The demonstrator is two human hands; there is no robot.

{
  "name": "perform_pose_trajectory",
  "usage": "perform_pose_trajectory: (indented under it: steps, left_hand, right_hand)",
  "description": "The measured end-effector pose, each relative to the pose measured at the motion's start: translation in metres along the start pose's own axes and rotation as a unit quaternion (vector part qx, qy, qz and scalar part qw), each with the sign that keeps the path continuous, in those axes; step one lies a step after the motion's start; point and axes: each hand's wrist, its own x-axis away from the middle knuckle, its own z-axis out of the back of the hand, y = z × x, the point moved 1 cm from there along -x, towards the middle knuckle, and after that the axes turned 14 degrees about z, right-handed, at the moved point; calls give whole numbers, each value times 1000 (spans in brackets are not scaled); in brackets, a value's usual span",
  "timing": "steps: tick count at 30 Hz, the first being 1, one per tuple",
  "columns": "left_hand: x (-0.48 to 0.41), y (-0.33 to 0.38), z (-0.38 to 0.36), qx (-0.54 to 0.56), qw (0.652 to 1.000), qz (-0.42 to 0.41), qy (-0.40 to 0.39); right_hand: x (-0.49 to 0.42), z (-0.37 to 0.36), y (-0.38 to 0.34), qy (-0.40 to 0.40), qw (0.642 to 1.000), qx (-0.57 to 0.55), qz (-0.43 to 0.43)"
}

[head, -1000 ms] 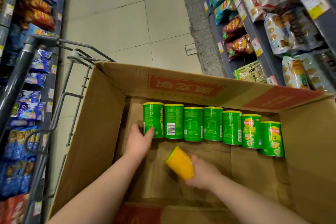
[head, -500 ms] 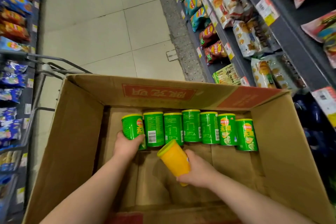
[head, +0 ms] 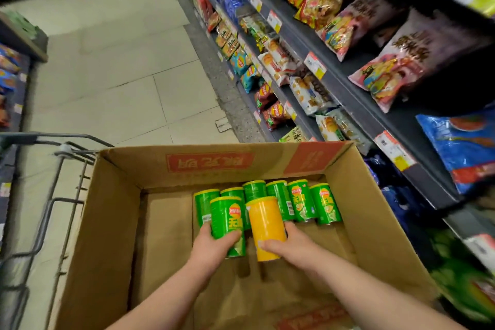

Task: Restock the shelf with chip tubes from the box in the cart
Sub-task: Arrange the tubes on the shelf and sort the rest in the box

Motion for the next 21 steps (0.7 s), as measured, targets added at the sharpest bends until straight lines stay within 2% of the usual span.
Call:
perform_pose_trajectory:
  steps: [12,21]
  left_hand:
    - [61,-8,27,-34,982,-164,-84]
    - [101,-27,25,-54,962,-209,-167]
  right_hand:
    - [96,-18,-41,183,982,3,43]
    - [169,-46,-42,271,961,-15,45]
